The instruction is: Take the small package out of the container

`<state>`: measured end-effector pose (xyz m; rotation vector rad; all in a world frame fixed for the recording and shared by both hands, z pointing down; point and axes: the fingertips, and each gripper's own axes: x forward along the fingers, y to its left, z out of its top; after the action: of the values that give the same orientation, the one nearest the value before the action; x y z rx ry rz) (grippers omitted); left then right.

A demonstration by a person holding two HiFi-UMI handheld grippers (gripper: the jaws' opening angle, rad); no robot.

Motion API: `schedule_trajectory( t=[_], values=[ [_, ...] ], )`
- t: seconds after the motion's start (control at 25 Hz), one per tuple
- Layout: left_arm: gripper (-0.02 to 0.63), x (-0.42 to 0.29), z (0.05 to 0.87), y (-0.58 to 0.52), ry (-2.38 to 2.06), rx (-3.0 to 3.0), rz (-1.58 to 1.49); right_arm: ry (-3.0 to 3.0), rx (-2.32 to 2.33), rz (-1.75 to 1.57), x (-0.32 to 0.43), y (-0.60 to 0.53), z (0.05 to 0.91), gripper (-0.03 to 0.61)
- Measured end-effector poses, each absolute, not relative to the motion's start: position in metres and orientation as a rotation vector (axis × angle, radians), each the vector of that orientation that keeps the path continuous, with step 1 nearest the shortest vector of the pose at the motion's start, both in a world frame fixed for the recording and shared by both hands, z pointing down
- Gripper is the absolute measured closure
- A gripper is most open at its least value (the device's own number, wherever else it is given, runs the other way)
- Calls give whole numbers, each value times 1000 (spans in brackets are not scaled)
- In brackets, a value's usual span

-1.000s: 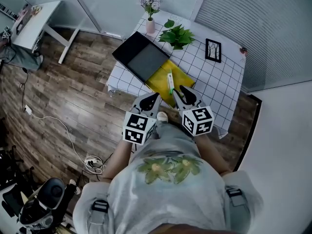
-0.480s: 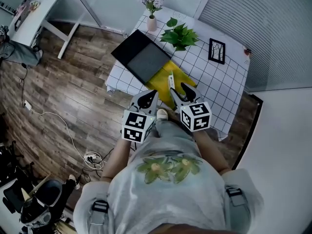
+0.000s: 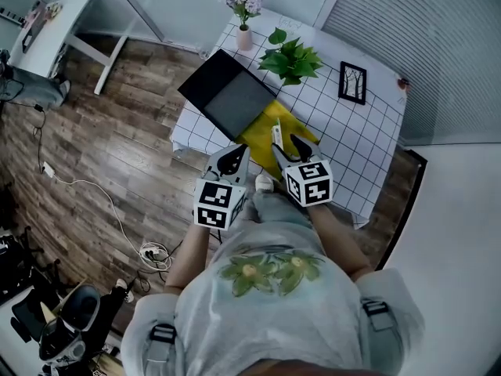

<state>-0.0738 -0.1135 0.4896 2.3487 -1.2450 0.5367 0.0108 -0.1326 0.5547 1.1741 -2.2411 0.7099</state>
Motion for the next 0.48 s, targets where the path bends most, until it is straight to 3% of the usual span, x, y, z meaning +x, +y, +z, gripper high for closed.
schedule_trajectory(
  t=[0.48],
  values=[
    [607, -73, 509, -118, -1238, 2293, 581, -2161, 1141, 731, 11, -143, 596, 370]
  ],
)
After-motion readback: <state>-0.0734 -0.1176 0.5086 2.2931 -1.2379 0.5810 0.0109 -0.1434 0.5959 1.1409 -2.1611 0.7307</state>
